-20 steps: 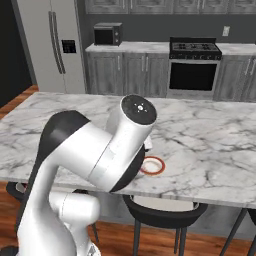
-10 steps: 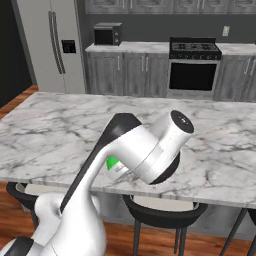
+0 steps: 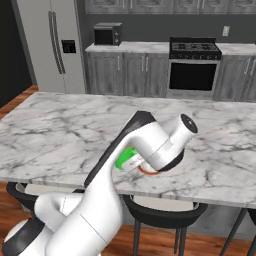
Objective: Pick the cup of tea, navigate to the dining table, and place it on the saucer.
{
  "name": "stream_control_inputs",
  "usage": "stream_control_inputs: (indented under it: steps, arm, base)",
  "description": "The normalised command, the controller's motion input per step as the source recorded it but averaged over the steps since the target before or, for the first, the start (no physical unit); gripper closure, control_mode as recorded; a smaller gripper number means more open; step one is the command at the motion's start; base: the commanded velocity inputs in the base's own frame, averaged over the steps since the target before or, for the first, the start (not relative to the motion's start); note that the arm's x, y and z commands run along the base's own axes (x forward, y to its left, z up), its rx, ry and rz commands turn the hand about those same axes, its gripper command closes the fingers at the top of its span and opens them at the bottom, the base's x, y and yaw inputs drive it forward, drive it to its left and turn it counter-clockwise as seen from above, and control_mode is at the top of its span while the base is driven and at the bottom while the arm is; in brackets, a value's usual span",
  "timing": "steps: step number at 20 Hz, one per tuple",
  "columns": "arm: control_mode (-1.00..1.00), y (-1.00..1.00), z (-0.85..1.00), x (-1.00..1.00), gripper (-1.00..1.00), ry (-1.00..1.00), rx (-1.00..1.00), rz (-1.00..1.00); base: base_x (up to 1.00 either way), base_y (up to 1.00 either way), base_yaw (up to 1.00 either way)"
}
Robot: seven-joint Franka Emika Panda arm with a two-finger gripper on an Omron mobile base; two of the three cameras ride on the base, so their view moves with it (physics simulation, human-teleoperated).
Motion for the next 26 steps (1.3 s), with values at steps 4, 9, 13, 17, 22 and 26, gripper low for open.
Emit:
stream_control_inputs:
  steps: [4,9,13,17,22,26]
  arm:
    - [-1.0,-0.16,-0.09,0.57,1.0,-0.02,0.11,0.08]
    - [-1.0,-0.05,-0.21,0.6,1.0,0.0,0.01,0.05]
    - [-1.0,0.0,-0.21,0.56,1.0,0.0,0.0,0.03]
    - [-1.0,-0.02,-0.35,0.3,1.0,0.0,0.0,0.03]
    - [-1.0,-0.23,-0.36,0.16,1.0,0.0,0.0,0.03]
    - [-1.0,-0.32,-0.21,0.33,1.0,0.0,0.0,0.03]
  base:
    - [0.0,0.0,0.0]
    - [0.0,0.0,0.0]
    - [0.0,0.0,0.0]
    - [0.0,0.0,0.0]
    - [0.0,0.0,0.0]
    - [0.0,0.0,0.0]
